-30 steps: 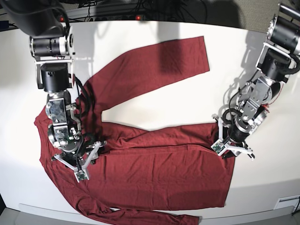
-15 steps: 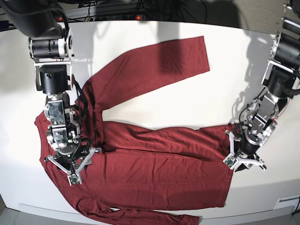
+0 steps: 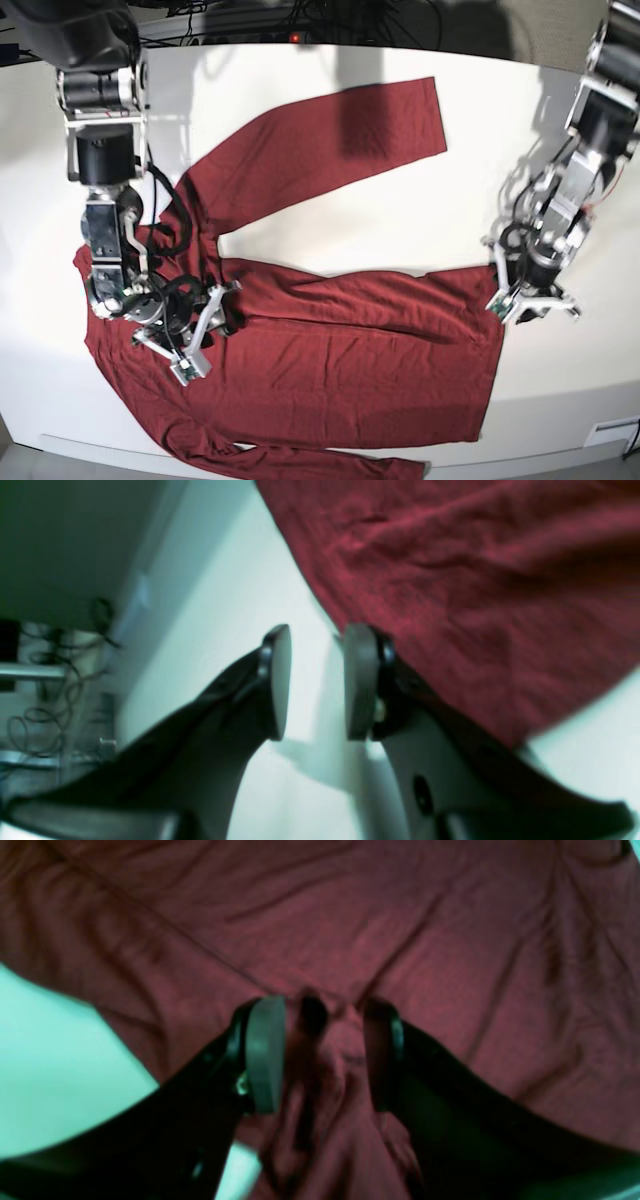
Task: Fold the T-shirt properly
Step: 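Move the left gripper to the sleeve cuff and the right to the shoulder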
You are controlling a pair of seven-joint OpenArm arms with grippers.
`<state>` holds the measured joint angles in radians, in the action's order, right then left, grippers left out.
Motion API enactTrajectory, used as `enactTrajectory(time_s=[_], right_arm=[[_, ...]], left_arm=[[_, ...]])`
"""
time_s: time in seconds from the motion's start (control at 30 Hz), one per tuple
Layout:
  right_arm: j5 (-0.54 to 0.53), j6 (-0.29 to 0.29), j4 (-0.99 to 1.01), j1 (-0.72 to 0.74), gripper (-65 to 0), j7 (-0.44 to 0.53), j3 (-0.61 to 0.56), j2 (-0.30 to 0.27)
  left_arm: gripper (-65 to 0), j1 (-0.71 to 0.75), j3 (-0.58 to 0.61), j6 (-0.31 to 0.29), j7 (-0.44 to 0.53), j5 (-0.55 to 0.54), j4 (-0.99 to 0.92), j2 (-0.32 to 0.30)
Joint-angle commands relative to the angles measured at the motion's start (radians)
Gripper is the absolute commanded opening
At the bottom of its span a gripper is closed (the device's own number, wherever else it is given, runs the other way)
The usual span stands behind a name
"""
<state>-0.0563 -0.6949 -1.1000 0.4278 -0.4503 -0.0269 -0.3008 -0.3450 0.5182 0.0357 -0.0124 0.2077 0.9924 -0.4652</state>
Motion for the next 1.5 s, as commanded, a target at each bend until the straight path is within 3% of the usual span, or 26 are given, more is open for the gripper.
enactTrajectory(time_s=[0.0,0.1,0.23,0.37,0.47,0.63,0.83,1.0,1.2,1.47], right_arm=[[-0.032,-0.003,-0.071,0.005,-39.2,0.000,0.007,-0.026],[-0.092,-0.003,-0.242,-0.080,-39.1,-0.064,0.007,-0.072],[-0.170,-0.003,-0.443,-0.192,-39.2,-0.201,0.007,-0.127],[-0.195,0.001,-0.548,-0.278,-39.2,-0.318,0.008,-0.157],[-0.189,0.045,-0.552,-0.318,-39.2,-0.361,0.009,-0.159],[-0.188,0.065,-0.552,-0.409,-39.2,-0.317,0.026,-0.158],[-0.187,0.190,-0.552,-0.495,-39.2,-0.254,0.094,-0.138],[-0.188,0.191,-0.552,-0.503,-39.1,-0.258,0.210,-0.075],[-0.200,0.190,-0.552,-0.504,-39.1,-0.283,0.294,-0.037],[-0.268,0.188,-0.541,-0.504,-39.1,-0.286,0.299,-0.032]], left_arm=[[-47.1,0.006,-0.007,0.028,0.009,0.001,0.085,-0.035],[-47.1,0.100,-0.007,0.069,-0.100,0.006,0.296,-0.095],[-47.1,0.181,-0.007,0.074,-0.335,0.026,0.513,-0.136],[-47.1,0.280,-0.007,0.080,-0.485,0.027,0.676,-0.137],[-47.1,0.385,-0.007,0.081,-0.547,0.026,0.766,-0.128],[-47.1,0.589,-0.007,0.081,-0.554,0.028,0.855,-0.122],[-45.2,0.766,-0.007,0.130,-0.457,0.103,0.869,-0.023],[-39.4,0.822,-0.007,0.151,-0.491,0.107,0.869,0.082],[-38.7,0.883,-0.007,0.160,-0.505,0.106,0.872,0.170],[-38.7,0.954,-0.007,0.160,-0.484,0.106,0.932,0.221]])
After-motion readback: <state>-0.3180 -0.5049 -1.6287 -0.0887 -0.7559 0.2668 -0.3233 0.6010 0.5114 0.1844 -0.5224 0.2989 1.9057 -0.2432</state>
